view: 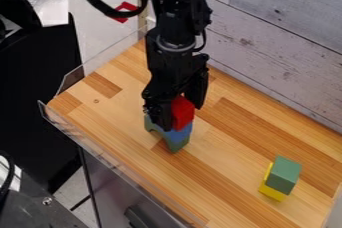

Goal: Place the red rectangular block on top of the blue arch

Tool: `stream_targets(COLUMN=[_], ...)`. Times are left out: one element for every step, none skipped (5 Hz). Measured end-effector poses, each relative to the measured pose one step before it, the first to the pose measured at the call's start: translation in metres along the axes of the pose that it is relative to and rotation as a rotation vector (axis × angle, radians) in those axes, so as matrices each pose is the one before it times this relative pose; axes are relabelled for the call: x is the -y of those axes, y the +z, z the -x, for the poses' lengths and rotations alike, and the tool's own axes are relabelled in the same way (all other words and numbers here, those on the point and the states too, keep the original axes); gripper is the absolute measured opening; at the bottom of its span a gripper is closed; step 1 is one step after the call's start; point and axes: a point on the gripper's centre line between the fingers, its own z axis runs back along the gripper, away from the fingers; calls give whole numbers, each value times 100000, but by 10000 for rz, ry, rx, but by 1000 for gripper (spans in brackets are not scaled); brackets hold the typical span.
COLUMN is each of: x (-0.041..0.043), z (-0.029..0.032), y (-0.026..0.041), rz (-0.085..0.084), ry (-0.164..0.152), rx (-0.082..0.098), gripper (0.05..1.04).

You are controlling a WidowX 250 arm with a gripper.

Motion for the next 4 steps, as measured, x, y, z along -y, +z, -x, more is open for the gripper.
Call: stream_targets(x=[-6,-278,-53,-188], z=[43,-181,-374,-448], y=[5,317,2148,3262], rz=[3,-126,235,315], ry=[108,83,338,229], rx=[-74,-33,397,789], gripper=[1000,1000,1000,1000])
